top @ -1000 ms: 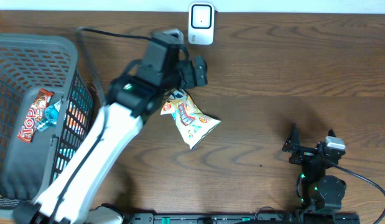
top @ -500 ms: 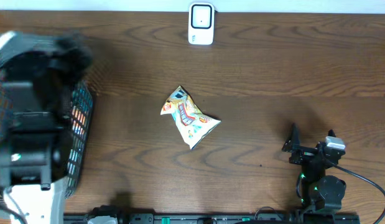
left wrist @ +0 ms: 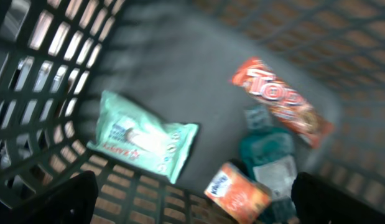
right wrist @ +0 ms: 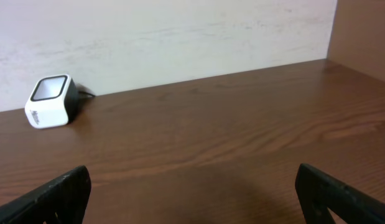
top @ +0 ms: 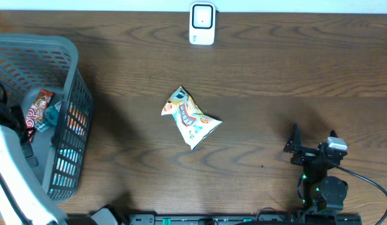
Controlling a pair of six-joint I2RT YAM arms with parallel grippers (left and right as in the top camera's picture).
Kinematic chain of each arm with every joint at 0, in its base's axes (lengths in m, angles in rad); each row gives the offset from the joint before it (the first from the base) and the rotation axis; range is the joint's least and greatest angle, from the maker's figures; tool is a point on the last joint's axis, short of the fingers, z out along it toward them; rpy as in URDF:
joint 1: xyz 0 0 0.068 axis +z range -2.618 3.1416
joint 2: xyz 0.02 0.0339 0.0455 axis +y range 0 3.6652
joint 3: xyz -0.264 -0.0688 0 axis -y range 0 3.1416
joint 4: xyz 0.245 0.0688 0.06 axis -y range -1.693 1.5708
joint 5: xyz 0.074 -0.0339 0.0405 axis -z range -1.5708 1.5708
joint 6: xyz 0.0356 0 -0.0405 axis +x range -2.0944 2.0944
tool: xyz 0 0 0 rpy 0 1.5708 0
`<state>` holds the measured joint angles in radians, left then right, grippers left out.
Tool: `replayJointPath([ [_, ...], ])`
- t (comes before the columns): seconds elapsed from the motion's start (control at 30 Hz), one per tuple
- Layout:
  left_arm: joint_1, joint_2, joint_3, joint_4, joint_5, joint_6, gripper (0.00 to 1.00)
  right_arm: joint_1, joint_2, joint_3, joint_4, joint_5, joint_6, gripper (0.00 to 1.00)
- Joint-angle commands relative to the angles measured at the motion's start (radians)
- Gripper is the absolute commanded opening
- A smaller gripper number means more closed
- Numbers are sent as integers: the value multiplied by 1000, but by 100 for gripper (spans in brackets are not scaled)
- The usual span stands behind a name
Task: Scan the item barcode
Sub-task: 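Reach the left gripper into the basket and grasp the wet wipes pack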
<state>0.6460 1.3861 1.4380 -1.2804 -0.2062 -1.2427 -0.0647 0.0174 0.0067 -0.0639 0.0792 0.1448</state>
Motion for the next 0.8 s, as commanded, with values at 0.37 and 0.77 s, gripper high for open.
replayJointPath([
  [0.37, 61, 244, -177, 21, 99, -420, 99, -6, -4, -1, -3, 5, -11, 99],
  [0.77, 58, 279, -525, 436, 208, -420, 99, -6, -4, -1, -3, 5, -11, 99],
])
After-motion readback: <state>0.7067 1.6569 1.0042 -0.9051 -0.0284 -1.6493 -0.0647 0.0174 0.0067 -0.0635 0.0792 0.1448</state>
